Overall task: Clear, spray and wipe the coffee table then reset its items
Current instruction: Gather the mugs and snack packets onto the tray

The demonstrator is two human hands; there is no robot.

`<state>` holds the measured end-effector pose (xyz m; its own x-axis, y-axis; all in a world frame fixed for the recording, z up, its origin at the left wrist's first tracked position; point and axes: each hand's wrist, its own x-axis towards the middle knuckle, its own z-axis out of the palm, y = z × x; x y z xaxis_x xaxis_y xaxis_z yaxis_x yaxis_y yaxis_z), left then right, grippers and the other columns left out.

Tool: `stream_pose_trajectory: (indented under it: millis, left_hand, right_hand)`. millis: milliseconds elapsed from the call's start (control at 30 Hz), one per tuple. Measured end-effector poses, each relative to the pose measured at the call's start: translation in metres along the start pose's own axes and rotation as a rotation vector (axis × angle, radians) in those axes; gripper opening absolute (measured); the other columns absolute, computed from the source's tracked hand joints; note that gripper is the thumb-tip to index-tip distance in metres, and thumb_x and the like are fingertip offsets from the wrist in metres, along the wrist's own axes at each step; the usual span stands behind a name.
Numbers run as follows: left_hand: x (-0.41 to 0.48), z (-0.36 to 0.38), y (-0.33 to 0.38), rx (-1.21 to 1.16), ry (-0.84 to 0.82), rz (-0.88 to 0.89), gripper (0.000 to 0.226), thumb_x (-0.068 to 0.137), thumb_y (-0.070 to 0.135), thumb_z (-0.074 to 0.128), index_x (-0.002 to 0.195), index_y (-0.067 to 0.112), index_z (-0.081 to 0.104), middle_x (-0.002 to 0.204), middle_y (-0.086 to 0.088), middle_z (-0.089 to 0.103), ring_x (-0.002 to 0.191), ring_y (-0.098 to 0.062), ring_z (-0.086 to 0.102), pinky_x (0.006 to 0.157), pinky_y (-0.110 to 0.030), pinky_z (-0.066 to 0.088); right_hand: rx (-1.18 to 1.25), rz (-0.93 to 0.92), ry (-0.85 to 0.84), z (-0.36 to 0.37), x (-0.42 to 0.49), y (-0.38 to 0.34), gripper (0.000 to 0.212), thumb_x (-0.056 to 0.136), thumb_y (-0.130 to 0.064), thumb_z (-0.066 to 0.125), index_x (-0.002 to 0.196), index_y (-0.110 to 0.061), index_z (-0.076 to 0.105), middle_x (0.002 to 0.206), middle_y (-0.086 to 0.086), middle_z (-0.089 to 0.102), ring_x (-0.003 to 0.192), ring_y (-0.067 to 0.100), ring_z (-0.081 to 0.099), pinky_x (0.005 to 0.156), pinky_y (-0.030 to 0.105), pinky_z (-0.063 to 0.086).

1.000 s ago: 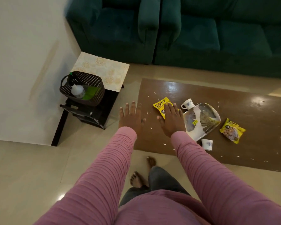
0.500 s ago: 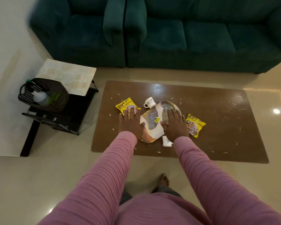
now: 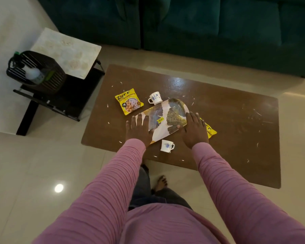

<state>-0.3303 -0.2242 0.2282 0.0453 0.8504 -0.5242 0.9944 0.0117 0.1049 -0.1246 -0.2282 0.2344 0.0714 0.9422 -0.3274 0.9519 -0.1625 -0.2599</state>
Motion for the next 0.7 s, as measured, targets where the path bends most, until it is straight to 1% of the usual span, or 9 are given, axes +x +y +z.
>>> stream_pose_trajectory:
  millis: [100,200,333,400,467,567,600,700]
  left_hand:
    - [0.017,0.008,-0.002,-0.033,-0.045,-0.016,0.064,0.101,0.047,0.033,0.155,0.025,0.005,0.165,-0.005,0.002,0.151,-0.031,0.0,0.121,-0.052,0.005]
    - [0.04,0.021,-0.006,-0.051,-0.088,-0.005,0.065,0.101,0.047,0.036,0.155,0.025,0.007,0.164,-0.005,0.005,0.151,-0.031,0.003,0.121,-0.052,0.007]
    - [0.086,0.05,-0.008,-0.031,-0.133,0.018,0.065,0.101,0.048,0.034,0.155,0.026,0.006,0.164,-0.004,0.005,0.151,-0.03,0.002,0.121,-0.05,0.007]
    - [0.103,0.065,-0.012,-0.024,-0.153,0.024,0.064,0.101,0.047,0.033,0.155,0.025,0.007,0.164,-0.004,0.005,0.151,-0.03,0.003,0.121,-0.05,0.007]
    - [0.124,0.086,-0.02,-0.02,-0.14,0.026,0.064,0.101,0.045,0.035,0.155,0.025,0.008,0.164,-0.005,0.006,0.151,-0.03,0.004,0.121,-0.05,0.007]
    - [0.147,0.115,-0.035,0.01,-0.109,0.024,0.064,0.1,0.041,0.038,0.155,0.024,0.011,0.164,-0.008,0.007,0.15,-0.032,0.005,0.121,-0.052,0.007]
    - [0.152,0.124,-0.04,-0.008,-0.095,0.003,0.064,0.099,0.039,0.04,0.155,0.023,0.014,0.164,-0.009,0.008,0.15,-0.033,0.006,0.121,-0.052,0.008]
    - [0.156,0.146,-0.052,-0.096,0.036,-0.112,0.063,0.096,0.034,0.049,0.152,0.02,0.025,0.162,-0.014,0.015,0.149,-0.037,0.011,0.118,-0.052,0.014]
  right_hand:
    - [-0.007,0.009,-0.016,0.003,0.01,0.007,0.063,0.096,-0.04,0.047,0.149,-0.01,0.027,0.157,0.008,0.026,0.147,0.026,0.012,0.119,0.046,0.012]
    - [-0.013,0.067,-0.056,0.01,0.024,0.008,0.064,0.096,-0.038,0.048,0.149,-0.01,0.027,0.157,0.007,0.026,0.147,0.025,0.013,0.119,0.044,0.012]
    - [-0.054,0.079,-0.075,0.027,0.069,0.015,0.064,0.096,-0.039,0.048,0.149,-0.01,0.027,0.156,0.008,0.026,0.147,0.026,0.014,0.119,0.044,0.013]
    - [-0.032,0.08,-0.075,0.039,0.096,0.017,0.063,0.096,-0.039,0.046,0.149,-0.01,0.026,0.157,0.009,0.026,0.147,0.026,0.014,0.119,0.045,0.013]
    - [-0.004,0.068,-0.055,0.056,0.129,0.021,0.063,0.096,-0.037,0.046,0.148,-0.008,0.028,0.156,0.011,0.027,0.146,0.028,0.017,0.118,0.046,0.016]
    - [0.007,0.04,-0.034,0.089,0.171,0.033,0.062,0.091,-0.034,0.048,0.145,-0.006,0.032,0.152,0.015,0.033,0.142,0.032,0.025,0.114,0.049,0.023]
    - [0.016,0.044,-0.039,0.1,0.182,0.039,0.061,0.091,-0.031,0.049,0.143,-0.005,0.034,0.15,0.016,0.035,0.14,0.034,0.029,0.113,0.049,0.025]
    - [0.045,0.076,-0.025,0.123,0.211,0.055,0.053,0.089,-0.024,0.052,0.137,-0.006,0.04,0.142,0.016,0.043,0.131,0.037,0.039,0.107,0.046,0.033]
